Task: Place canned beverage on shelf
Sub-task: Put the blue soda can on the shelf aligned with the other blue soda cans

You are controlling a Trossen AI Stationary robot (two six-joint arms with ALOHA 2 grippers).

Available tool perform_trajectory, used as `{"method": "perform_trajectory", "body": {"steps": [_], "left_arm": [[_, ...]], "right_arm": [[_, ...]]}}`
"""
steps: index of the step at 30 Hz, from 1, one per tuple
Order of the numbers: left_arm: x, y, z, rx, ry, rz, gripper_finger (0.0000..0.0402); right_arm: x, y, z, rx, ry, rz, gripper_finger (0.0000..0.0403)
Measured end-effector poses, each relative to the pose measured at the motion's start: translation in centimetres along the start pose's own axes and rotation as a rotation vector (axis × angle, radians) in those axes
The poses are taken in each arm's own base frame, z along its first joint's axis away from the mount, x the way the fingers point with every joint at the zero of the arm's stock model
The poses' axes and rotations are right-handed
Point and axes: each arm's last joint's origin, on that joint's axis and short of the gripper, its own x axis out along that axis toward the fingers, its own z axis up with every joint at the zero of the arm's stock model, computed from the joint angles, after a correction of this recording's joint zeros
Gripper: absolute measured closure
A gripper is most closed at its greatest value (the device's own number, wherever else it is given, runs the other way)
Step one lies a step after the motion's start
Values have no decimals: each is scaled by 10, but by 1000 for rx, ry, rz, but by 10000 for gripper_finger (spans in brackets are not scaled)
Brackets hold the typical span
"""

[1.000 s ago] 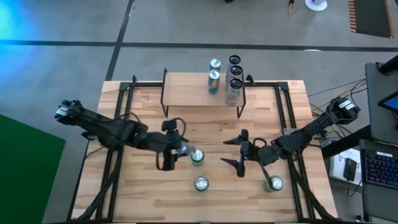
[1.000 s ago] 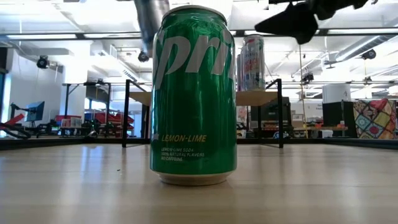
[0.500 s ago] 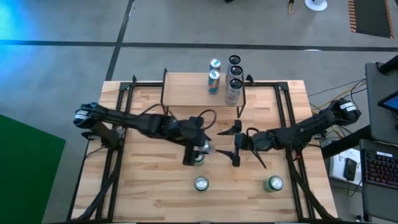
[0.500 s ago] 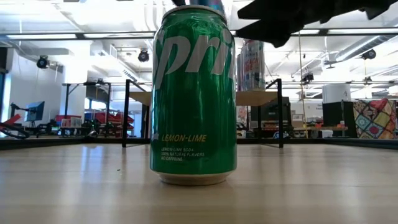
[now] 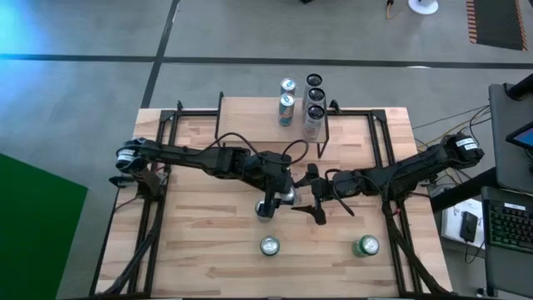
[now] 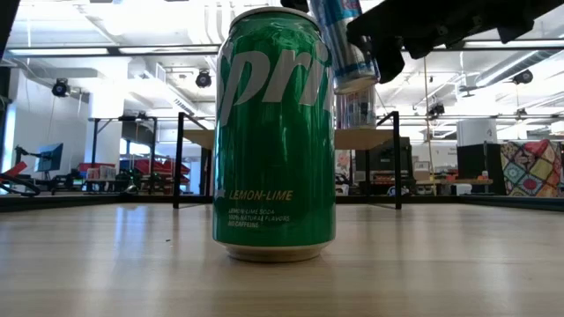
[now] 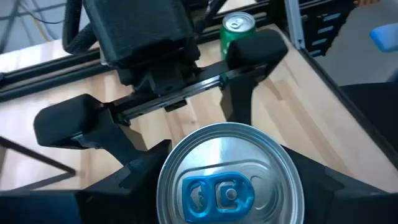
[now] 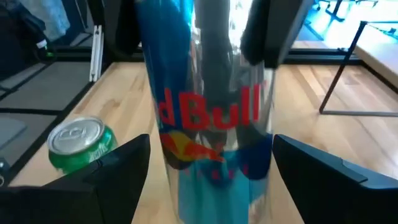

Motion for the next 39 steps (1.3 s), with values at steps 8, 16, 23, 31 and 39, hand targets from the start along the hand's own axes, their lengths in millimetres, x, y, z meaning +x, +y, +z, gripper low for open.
{"method": "perform_trajectory", "body": {"steps": [8, 16, 23, 31, 39], "left_arm": [[0, 5, 1, 2, -26, 6, 159], [-3, 16, 6, -23, -89, 32, 122], [-4, 16, 3, -44, -45, 57, 108], [-6, 17, -14, -78, 6, 167, 107], [11, 19, -40, -104, -186, 223, 107]], "right_arm": [[-1, -7, -10, 14, 14, -17, 125], [-3, -12, -19, 39, 5, -26, 191], [-9, -15, -29, 70, -68, -74, 172], [-14, -18, -33, 76, -99, -149, 172], [-17, -19, -34, 78, -141, -193, 171]]}}
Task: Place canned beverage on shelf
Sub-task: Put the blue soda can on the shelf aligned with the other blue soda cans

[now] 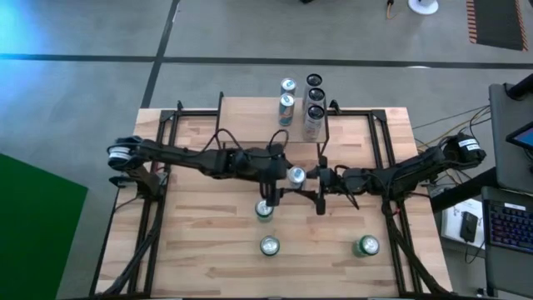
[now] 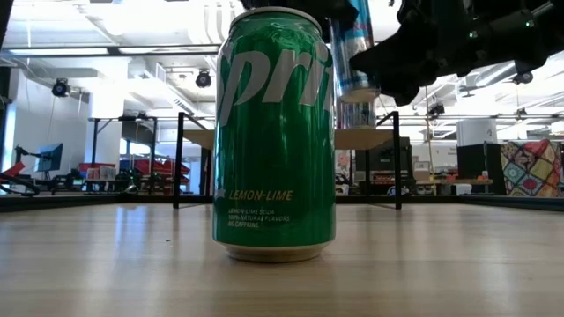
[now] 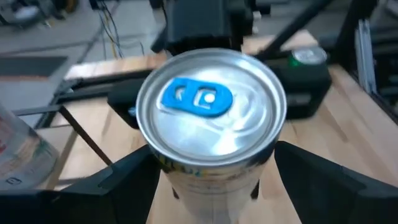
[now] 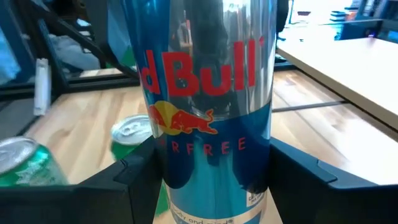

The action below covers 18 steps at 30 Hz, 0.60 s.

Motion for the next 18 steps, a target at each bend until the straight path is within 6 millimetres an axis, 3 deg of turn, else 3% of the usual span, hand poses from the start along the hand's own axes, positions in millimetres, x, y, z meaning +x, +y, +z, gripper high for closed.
{"method": "perform_trajectory", "body": {"steps": [6, 12, 18], "left_arm": [[-8, 5, -11, -52, -213, 34, 107], [-5, 9, -38, -87, -304, 52, 117], [-7, 10, -42, -96, -405, 42, 136]], "right_arm": [[-1, -2, -4, -19, 10, -43, 170], [-2, -3, -3, -32, -8, -61, 170], [-2, -3, -1, -58, -32, -75, 170]]}}
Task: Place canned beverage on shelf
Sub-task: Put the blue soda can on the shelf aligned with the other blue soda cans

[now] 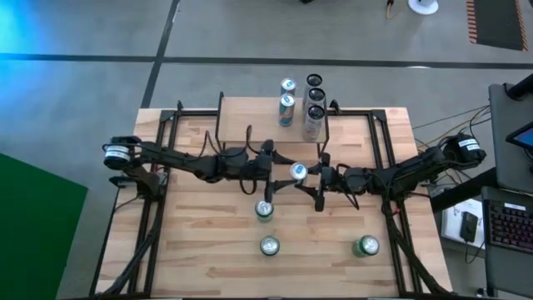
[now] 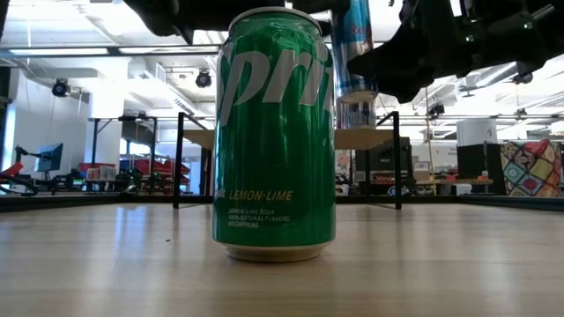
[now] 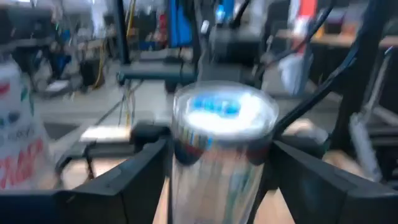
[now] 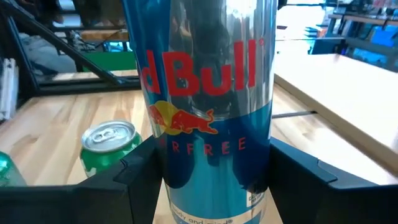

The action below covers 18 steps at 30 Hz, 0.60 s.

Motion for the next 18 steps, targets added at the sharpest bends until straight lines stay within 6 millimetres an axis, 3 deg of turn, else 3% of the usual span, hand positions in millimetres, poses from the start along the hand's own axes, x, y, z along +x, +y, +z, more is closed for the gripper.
{"method": "perform_trajectory", "body": {"steps": [6, 18], "left_arm": [[3, 0, -4, 2, -90, -18, 154], [7, 2, -10, 10, -86, -19, 156]], "right_arm": [[0, 0, -1, -13, 9, -12, 170], [1, -1, 0, -22, 6, -20, 170]]}}
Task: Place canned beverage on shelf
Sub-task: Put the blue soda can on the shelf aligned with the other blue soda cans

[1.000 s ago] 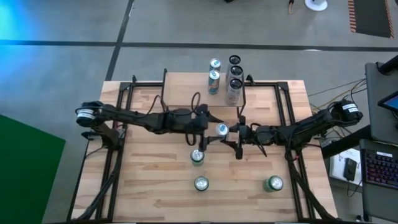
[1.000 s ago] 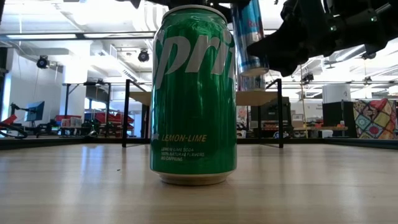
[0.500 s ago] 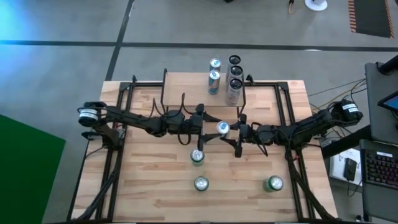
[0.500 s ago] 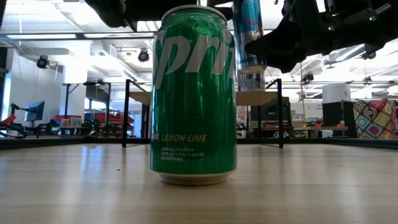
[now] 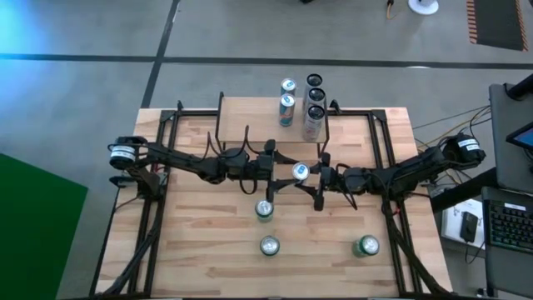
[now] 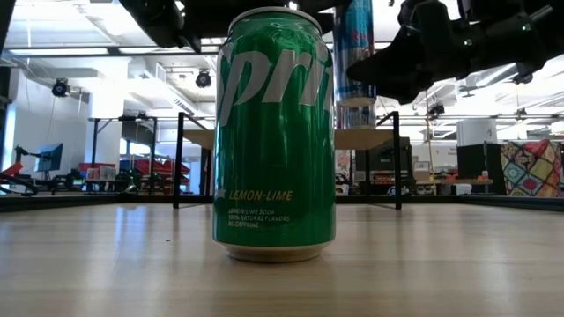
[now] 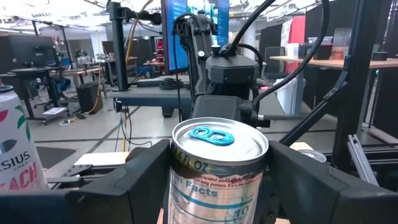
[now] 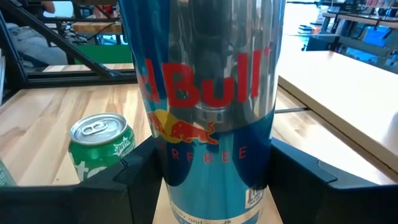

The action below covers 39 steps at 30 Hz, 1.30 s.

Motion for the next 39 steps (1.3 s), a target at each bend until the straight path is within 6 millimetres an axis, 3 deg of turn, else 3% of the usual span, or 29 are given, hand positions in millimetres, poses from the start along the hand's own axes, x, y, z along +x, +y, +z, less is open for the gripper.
{"method": "perform_trajectory", "body": {"steps": [14, 18, 25, 39], "left_arm": [[0, 0, -5, 10, 55, -3, 152], [0, 0, -17, 1, 125, -4, 126], [1, 1, -12, 23, 74, 0, 85], [2, 2, -9, 43, 23, -22, 109]], "right_arm": [[0, 0, 4, -10, -6, -13, 170], [-1, 0, 15, 14, -83, -13, 170], [1, 0, 14, -11, -29, -19, 170], [11, 0, 5, -28, 46, -30, 170]]}}
